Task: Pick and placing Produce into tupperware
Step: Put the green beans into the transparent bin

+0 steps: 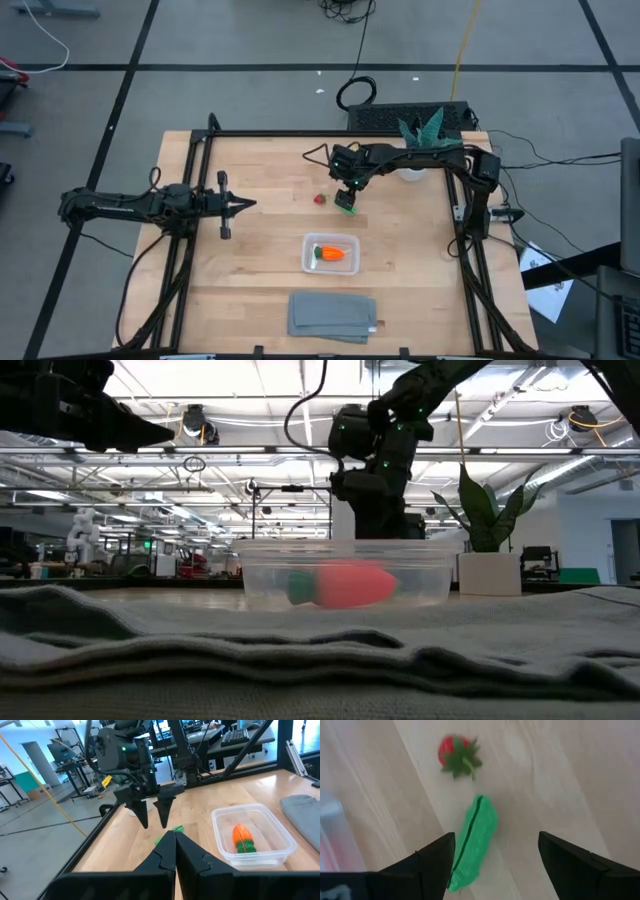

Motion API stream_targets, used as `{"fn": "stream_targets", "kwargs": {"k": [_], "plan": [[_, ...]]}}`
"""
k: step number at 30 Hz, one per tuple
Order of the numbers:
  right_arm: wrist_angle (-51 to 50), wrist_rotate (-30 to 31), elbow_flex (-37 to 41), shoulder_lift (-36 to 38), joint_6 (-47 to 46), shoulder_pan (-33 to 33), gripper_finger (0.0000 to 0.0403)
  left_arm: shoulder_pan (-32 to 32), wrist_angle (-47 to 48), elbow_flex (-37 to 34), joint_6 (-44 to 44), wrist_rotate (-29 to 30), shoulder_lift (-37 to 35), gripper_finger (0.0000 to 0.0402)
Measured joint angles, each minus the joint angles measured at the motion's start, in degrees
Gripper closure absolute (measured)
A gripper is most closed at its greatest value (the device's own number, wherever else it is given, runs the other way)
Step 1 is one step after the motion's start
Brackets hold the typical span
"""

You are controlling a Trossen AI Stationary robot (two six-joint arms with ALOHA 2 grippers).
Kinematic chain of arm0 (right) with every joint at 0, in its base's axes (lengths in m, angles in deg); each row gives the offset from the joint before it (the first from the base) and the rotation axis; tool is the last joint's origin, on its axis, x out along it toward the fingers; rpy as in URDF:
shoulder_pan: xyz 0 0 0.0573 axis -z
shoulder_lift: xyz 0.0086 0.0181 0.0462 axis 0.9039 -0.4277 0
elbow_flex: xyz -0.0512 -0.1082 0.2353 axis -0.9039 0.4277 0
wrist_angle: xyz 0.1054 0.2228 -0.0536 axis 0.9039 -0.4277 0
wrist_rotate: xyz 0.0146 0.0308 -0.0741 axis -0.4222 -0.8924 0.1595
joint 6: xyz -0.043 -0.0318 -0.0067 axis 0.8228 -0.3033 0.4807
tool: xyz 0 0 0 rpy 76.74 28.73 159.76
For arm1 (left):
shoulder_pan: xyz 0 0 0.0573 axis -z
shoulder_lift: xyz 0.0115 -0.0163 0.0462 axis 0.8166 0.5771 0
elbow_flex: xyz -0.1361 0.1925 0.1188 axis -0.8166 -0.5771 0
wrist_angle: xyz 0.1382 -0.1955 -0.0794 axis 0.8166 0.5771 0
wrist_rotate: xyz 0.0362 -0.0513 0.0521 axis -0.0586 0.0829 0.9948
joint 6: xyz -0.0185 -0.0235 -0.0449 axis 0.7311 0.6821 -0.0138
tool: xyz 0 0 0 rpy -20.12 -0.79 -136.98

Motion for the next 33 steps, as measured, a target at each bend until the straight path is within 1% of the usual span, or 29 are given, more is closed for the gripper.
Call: {"fn": "stream_targets", "kwargs": {"k": [6,18,29,33], "plan": [[0.3,-1.5,0.0,-2.0,0.3,-1.0,0.0111,0.0,0.6,0.0,0.0,0.0,0.0,0.0401],[1.2,-1.6,0.0,-6.5,0.9,-1.7,0.0110,0.0,1.5,0.0,0.0,0.0,0.0,0.0401],[1.8,-1.5,1.9,-6.5,2.2,-2.0,0.0110,0.0,1.8,0.0,0.2,0.0,0.0,0.0401],[1.9,-1.4,2.4,-6.4,2.8,-2.0,0.0123,0.0,1.8,0.0,0.3,0.0,0.0,0.0401]]}}
